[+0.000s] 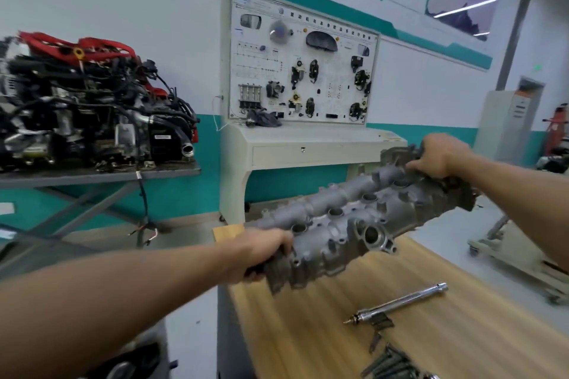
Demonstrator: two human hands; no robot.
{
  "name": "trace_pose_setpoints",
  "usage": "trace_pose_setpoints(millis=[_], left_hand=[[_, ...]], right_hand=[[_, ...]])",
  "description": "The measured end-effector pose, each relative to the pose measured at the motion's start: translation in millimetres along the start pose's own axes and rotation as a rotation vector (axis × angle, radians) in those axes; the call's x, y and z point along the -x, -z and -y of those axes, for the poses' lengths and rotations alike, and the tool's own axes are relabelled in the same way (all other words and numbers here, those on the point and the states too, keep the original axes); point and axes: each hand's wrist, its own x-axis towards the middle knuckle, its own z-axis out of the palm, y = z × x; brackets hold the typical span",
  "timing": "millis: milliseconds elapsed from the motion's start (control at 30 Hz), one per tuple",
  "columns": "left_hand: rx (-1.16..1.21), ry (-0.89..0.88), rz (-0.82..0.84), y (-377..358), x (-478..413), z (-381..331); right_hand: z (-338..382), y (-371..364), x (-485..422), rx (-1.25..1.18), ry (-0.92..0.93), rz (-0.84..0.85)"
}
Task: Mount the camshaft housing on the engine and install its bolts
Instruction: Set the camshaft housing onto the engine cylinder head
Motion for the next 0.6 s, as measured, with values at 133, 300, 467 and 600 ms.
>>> trace_pose_setpoints(millis=[133,300,467,600], left_hand=[[0.052,-0.133,-0.193,61,61,-33],[0.155,-0.247,-0.460,140,172,-29],[0.175,-0.179,-0.693,208,278,38],[0.127,-0.098,-0.853,248,336,97]], right_hand=[[12,65,41,-0.152,-0.068,-0.080],[79,116,103,-0.303,-0.053,-0.058],[188,128,168,-0.383,0.115,0.052],[261,103,218,-0.453,0.178,0.135]])
